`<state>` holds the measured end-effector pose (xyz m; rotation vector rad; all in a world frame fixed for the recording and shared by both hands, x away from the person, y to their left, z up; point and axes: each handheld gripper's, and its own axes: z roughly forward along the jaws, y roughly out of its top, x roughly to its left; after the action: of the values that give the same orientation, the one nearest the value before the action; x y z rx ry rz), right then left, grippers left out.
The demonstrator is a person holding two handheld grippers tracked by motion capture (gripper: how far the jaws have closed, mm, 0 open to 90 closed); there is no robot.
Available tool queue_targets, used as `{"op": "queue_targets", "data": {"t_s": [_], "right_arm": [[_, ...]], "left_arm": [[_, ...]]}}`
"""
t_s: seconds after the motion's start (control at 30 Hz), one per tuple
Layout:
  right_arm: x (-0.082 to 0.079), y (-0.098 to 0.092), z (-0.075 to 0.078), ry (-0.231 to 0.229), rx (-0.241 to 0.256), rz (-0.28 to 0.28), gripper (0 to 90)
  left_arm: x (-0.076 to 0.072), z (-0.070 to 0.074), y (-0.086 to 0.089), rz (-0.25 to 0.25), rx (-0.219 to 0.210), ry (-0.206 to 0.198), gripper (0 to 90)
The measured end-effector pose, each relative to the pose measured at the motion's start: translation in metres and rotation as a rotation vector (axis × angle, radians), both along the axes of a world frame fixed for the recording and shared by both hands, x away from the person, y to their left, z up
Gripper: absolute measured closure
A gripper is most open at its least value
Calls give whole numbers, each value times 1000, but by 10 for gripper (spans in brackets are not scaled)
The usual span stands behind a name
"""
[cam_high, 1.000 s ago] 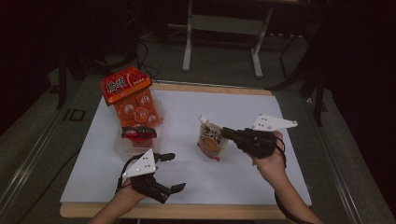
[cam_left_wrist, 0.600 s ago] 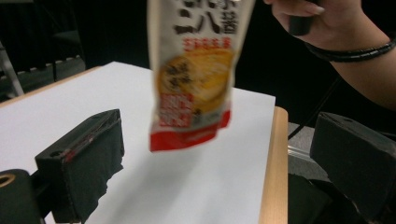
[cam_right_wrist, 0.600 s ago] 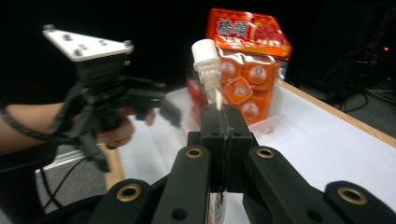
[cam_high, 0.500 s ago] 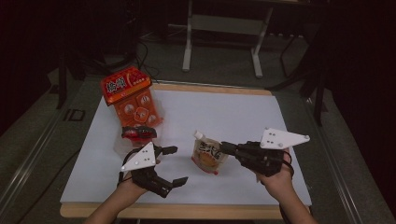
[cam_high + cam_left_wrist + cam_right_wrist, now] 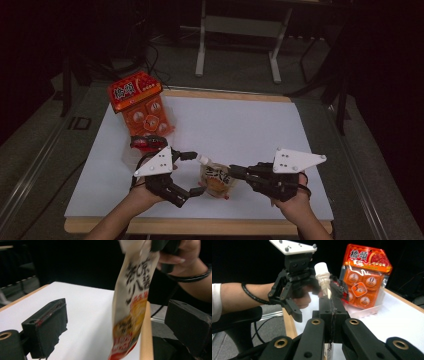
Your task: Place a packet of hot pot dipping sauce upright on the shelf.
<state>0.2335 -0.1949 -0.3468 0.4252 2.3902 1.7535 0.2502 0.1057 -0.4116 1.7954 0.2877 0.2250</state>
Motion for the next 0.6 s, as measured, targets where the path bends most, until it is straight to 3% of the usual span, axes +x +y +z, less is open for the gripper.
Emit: {"op": "queue_targets", "data": {"t_s": [0.13,0.23,0.33,0.6], "right_arm": [[-1,4,-3,8,-6,16,897],[-1,5,-5,14,-6,21,897],[0,7,-6,14,-9,24,897],[2,10,-11,24,-24,27,896]], "left_arm": [[0,4,-3,-4,-11,-19,161],[0,6,-3,-24,-5,-32,331],[0,8,-3,-31,-10,-35,437],[0,9,-7,-54,39,-35,715]]}}
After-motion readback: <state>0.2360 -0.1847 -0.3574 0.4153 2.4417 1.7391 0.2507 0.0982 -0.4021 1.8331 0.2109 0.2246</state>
